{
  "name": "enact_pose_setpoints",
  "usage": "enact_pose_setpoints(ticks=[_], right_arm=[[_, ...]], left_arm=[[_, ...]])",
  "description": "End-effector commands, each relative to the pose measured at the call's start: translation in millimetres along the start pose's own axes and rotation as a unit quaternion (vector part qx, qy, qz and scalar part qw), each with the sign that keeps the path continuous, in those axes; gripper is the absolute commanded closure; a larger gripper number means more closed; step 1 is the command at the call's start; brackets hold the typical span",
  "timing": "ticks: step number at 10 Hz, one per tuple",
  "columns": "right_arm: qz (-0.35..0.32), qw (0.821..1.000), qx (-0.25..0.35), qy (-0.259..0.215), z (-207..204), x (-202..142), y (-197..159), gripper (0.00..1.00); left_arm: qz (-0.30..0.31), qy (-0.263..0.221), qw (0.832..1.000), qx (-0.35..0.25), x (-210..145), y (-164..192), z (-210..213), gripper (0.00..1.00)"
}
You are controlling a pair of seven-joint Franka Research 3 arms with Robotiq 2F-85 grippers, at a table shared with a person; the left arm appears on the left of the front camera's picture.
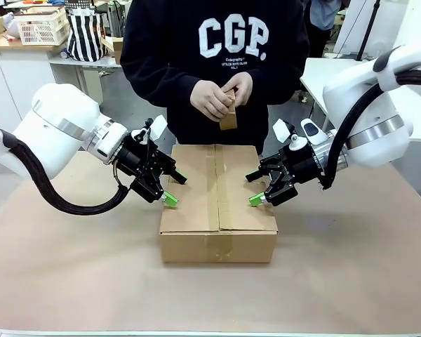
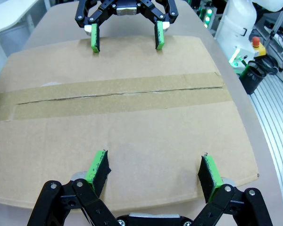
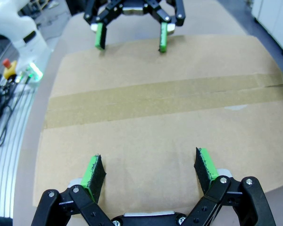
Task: Pack the gift set into the box.
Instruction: Press and hold the closed box until the human finishes sealing it.
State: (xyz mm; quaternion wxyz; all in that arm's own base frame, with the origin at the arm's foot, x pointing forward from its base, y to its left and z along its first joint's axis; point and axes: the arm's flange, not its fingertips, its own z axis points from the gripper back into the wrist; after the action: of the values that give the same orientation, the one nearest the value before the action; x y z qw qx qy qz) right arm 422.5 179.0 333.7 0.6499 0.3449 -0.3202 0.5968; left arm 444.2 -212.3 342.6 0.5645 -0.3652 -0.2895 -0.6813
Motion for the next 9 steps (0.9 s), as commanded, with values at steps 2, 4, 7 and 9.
enact_pose_setpoints(ticks=[2,4,7,9], right_arm=[[-0.001,1.0,0.003,0.0,-0.9,-1.4,-2.7,0.0],[-0.001,1.0,0.003,0.0,-0.9,-1.4,-2.7,0.0],[-0.001,1.0,0.003,0.0,-0.9,-1.4,-2.7,0.0],[-0.001,1.0,0.003,0.0,-0.9,-1.4,-2.7,0.0]], left_arm=[[-0.001,-0.004,1.0,0.0,-2.5,-0.8,-0.8,0.0],[-0.001,-0.004,1.0,0.0,-2.5,-0.8,-0.8,0.0],[-0.001,-0.004,1.0,0.0,-2.5,-0.8,-0.8,0.0],[-0.001,-0.004,1.0,0.0,-2.5,-0.8,-0.8,0.0]])
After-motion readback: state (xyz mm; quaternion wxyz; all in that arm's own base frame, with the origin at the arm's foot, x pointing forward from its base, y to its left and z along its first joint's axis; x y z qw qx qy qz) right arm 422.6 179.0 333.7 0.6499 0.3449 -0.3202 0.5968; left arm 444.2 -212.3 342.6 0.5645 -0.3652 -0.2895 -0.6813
